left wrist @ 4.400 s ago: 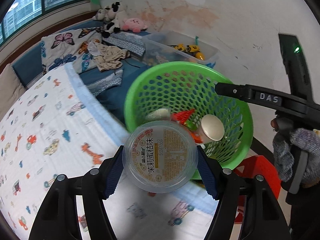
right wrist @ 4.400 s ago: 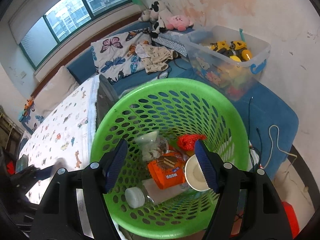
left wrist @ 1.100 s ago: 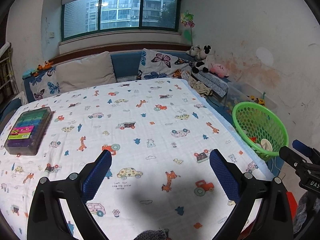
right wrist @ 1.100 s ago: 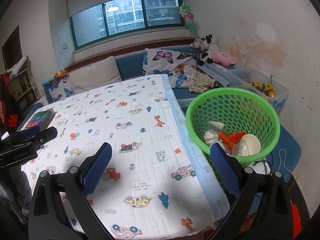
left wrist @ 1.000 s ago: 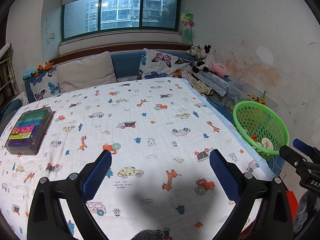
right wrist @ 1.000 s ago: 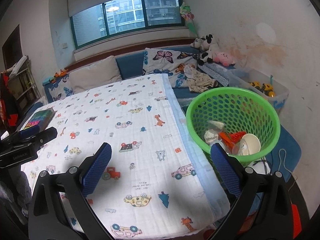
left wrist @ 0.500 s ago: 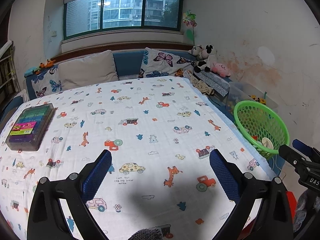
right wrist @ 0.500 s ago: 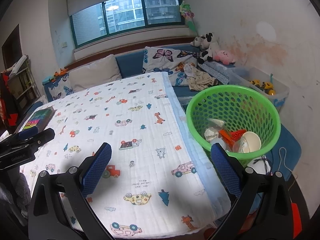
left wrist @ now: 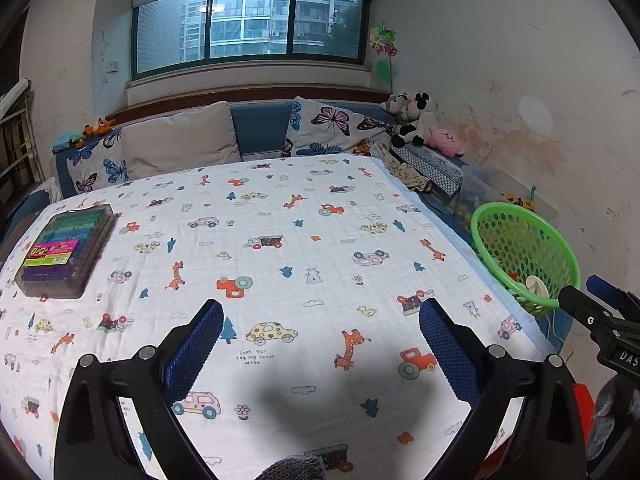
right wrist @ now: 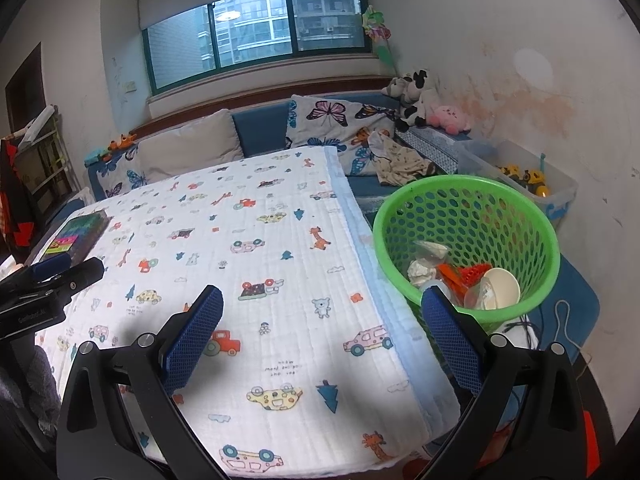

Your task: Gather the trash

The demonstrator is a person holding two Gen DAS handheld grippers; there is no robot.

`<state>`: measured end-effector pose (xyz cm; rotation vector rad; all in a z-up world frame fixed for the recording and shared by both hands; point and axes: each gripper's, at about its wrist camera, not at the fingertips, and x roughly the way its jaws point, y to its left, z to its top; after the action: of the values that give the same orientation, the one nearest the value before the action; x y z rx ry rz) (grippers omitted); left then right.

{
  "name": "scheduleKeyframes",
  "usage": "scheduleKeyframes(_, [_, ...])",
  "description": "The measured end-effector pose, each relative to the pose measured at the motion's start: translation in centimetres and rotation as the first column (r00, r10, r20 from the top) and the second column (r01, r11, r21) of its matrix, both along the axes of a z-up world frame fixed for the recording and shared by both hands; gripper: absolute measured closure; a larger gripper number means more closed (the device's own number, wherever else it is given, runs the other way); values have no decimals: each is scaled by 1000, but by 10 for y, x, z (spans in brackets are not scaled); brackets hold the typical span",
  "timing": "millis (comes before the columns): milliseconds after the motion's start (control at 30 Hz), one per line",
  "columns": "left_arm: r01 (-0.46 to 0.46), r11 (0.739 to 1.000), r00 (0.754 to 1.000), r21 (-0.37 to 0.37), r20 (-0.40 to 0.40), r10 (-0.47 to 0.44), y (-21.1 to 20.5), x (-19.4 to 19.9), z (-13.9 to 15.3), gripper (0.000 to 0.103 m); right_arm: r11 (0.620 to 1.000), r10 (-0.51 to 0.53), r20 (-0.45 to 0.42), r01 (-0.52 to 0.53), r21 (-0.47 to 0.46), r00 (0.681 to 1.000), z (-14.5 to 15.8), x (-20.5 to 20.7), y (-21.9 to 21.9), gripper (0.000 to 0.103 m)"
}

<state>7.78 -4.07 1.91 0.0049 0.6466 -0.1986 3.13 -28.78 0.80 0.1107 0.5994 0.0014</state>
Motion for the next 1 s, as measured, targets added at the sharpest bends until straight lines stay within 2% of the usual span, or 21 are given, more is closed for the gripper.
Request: scheduleKeyframes(1000, [-12, 1000, 1000, 0, 22, 12, 2, -7, 3, 8, 1000, 17, 11, -17, 2, 1000, 0, 1, 7, 4])
